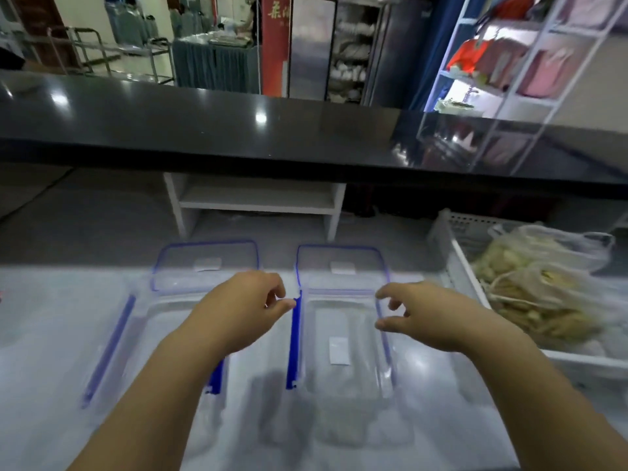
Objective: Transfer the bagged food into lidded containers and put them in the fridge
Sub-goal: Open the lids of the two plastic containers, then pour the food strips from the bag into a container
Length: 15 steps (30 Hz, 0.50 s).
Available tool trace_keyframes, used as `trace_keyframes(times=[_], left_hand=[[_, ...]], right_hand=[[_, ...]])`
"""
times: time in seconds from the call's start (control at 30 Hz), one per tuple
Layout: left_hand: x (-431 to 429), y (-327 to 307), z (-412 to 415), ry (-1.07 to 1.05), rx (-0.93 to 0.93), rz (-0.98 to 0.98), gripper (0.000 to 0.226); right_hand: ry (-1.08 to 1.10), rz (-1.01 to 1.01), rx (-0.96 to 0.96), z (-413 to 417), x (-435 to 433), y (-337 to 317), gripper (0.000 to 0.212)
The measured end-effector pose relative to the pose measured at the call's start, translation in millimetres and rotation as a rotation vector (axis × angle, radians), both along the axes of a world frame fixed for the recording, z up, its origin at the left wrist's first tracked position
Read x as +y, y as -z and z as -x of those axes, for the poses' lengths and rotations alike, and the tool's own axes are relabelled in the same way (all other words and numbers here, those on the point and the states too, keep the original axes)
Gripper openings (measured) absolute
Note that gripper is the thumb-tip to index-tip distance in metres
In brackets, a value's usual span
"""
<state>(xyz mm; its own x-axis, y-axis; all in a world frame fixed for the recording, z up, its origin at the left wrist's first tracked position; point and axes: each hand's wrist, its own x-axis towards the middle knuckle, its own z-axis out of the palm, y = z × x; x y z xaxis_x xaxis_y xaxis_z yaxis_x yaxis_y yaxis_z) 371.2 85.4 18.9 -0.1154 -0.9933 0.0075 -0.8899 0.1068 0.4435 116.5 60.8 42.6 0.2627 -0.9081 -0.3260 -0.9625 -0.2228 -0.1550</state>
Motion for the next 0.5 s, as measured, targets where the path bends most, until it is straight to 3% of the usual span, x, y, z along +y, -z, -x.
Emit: trace_keyframes(times=[0.23,0.5], left_hand=[[-6,-2,133,0.125,0.031,-0.007,0.021],[-15,-1,268,0.166,0.268,0.102,0.013]], right_hand=[[0.124,0.095,-0.117,139,25,-21,0.046],[0.36,0.436,-0.276,274,30,-10,0.032]])
